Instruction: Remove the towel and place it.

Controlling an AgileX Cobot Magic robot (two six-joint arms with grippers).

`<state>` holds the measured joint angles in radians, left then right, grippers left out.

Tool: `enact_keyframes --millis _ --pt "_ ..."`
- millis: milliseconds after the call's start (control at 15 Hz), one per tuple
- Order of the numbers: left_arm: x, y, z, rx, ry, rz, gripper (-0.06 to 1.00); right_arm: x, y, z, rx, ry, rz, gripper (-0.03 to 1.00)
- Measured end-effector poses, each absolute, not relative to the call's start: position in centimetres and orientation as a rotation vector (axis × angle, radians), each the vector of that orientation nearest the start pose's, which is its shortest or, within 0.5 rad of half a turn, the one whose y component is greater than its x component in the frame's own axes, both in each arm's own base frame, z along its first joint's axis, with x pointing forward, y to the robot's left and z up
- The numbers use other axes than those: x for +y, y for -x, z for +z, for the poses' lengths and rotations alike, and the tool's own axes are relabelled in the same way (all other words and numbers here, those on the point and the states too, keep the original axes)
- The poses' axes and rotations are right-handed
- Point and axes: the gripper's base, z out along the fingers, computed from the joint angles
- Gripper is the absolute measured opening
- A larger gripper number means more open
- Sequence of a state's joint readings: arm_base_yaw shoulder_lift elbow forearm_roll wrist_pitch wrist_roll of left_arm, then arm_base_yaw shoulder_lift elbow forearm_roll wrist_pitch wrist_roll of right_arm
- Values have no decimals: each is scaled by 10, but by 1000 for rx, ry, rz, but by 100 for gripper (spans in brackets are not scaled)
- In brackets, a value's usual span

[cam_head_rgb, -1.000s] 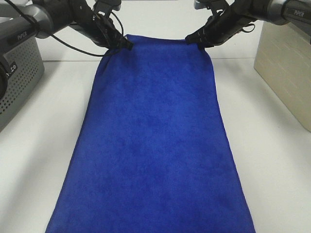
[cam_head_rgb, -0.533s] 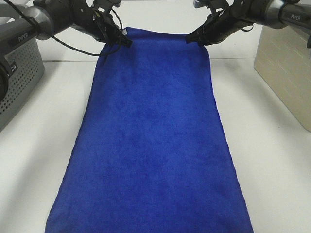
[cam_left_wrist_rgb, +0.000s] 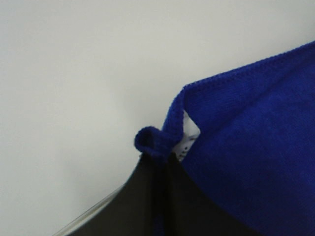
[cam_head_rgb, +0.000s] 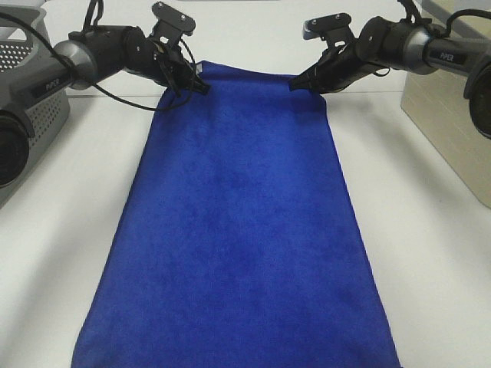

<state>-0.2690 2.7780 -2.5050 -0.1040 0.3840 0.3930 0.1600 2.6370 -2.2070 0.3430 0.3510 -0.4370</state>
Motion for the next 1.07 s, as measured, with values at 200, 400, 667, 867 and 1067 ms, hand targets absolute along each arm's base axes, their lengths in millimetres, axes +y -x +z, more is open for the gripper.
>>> enact_keyframes --millis 200,400,667,867,1067 --pt "-164 -583 98 2039 -629 -5 2 103 -572 93 2215 344 162 2" --pt "-163 -583 82 2053 -645 9 2 103 -572 85 2227 324 178 2" --pt "-163 -589 89 1941 -615 30 46 104 -572 85 2219 310 193 47" --pt "-163 -589 90 1934 -615 34 69 104 -570 86 2250 349 193 69" --pt "-162 -587 95 1983 -641 37 71 105 -565 106 2281 428 176 71"
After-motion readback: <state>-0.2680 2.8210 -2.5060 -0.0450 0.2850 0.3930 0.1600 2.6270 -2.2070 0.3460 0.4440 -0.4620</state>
